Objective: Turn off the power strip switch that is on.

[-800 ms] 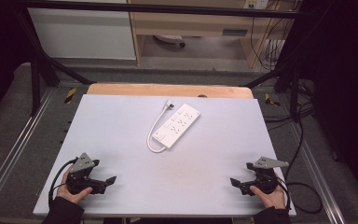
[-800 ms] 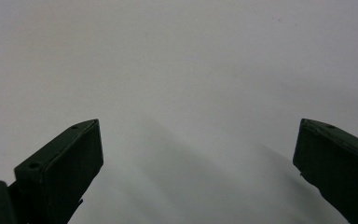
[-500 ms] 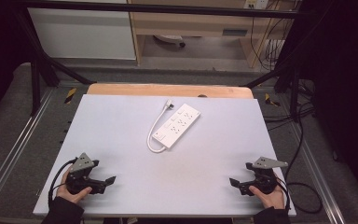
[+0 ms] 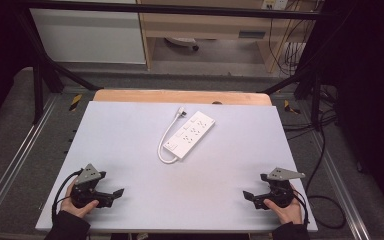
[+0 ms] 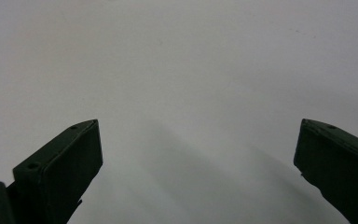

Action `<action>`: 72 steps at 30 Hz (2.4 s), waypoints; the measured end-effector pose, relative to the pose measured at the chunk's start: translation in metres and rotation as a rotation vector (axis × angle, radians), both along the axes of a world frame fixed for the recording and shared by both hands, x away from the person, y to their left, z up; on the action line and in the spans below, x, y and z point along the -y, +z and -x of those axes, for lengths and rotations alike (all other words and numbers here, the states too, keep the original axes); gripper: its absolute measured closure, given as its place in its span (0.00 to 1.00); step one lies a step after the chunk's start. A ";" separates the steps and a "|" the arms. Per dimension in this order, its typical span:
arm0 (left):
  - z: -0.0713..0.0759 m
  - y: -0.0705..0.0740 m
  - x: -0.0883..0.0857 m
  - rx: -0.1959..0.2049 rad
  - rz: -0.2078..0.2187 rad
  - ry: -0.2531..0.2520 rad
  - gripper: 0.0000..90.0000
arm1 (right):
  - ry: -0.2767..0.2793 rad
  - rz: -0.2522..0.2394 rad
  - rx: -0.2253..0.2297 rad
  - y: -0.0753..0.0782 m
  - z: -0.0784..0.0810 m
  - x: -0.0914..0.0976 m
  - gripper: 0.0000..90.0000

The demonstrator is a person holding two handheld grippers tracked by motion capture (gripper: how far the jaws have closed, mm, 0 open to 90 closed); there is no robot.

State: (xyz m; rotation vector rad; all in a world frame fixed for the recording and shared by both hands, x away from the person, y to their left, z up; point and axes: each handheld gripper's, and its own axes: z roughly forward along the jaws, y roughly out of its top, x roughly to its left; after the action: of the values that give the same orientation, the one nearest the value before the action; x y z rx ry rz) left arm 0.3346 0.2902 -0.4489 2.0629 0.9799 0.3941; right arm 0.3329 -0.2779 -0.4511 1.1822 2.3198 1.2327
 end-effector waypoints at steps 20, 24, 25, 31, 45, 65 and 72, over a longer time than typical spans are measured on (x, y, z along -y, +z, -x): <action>0.000 0.000 -0.001 0.004 0.001 0.011 0.05 | 0.052 0.014 0.000 0.002 -0.003 -0.024 0.01; 0.000 0.000 -0.001 0.003 0.001 0.011 0.05 | 0.057 0.021 0.002 0.003 -0.003 -0.027 0.01; 0.000 0.000 -0.001 0.003 0.001 0.011 0.05 | 0.059 0.020 0.000 0.003 -0.003 -0.028 0.01; 0.000 0.000 -0.001 0.004 -0.001 0.012 0.05 | 0.058 0.023 0.003 0.004 -0.005 -0.031 0.01; 0.000 0.000 -0.001 0.008 -0.004 0.013 0.05 | 0.046 0.037 0.016 0.009 -0.010 -0.042 0.01; 0.000 0.000 -0.002 0.013 -0.009 0.019 0.05 | 0.025 0.073 0.030 0.014 -0.015 -0.057 0.03; 0.000 0.000 -0.002 0.015 -0.009 0.021 0.05 | 0.030 0.067 0.038 0.018 -0.017 -0.059 0.05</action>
State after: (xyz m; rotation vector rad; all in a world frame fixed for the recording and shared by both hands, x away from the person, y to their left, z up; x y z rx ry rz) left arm 0.3347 0.2924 -0.4487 2.0560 0.9937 0.4250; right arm 0.3495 -0.2184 -0.4328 1.0966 2.3406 1.1678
